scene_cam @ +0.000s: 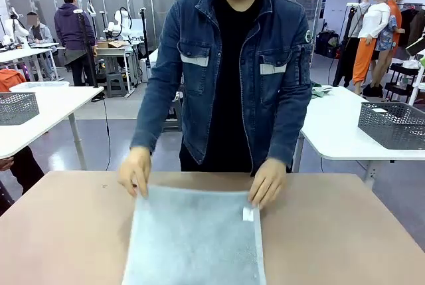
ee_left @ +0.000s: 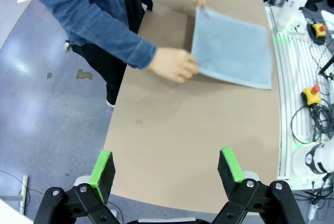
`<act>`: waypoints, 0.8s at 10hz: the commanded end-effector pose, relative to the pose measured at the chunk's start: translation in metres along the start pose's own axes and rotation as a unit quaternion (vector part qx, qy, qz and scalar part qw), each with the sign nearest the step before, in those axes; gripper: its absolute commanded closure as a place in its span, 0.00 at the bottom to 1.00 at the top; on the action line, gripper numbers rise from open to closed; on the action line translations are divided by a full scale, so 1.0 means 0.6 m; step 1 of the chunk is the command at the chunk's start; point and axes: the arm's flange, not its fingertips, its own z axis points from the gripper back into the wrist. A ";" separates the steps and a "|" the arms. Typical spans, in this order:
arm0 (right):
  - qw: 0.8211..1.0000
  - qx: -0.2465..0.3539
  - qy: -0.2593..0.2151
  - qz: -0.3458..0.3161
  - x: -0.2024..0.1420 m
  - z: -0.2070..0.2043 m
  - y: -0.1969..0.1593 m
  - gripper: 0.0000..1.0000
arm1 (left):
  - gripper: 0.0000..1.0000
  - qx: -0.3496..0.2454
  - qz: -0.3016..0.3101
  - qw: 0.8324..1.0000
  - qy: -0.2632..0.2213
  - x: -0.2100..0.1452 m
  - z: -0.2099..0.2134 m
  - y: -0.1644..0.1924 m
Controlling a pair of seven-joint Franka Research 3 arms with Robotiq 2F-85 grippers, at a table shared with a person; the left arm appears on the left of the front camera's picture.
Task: Fold the towels and place them in the basket.
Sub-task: When a person lays out a Towel with hook on the table, fold it in half twice.
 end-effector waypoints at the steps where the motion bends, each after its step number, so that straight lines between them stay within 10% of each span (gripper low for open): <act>1: 1.000 0.001 0.000 0.000 0.000 -0.002 0.001 0.00 | 0.00 0.001 -0.001 1.000 0.000 0.001 0.002 -0.001; 8: 1.000 0.001 0.000 0.000 0.000 -0.002 0.001 0.00 | 0.00 0.001 -0.001 1.000 0.000 0.001 0.002 -0.001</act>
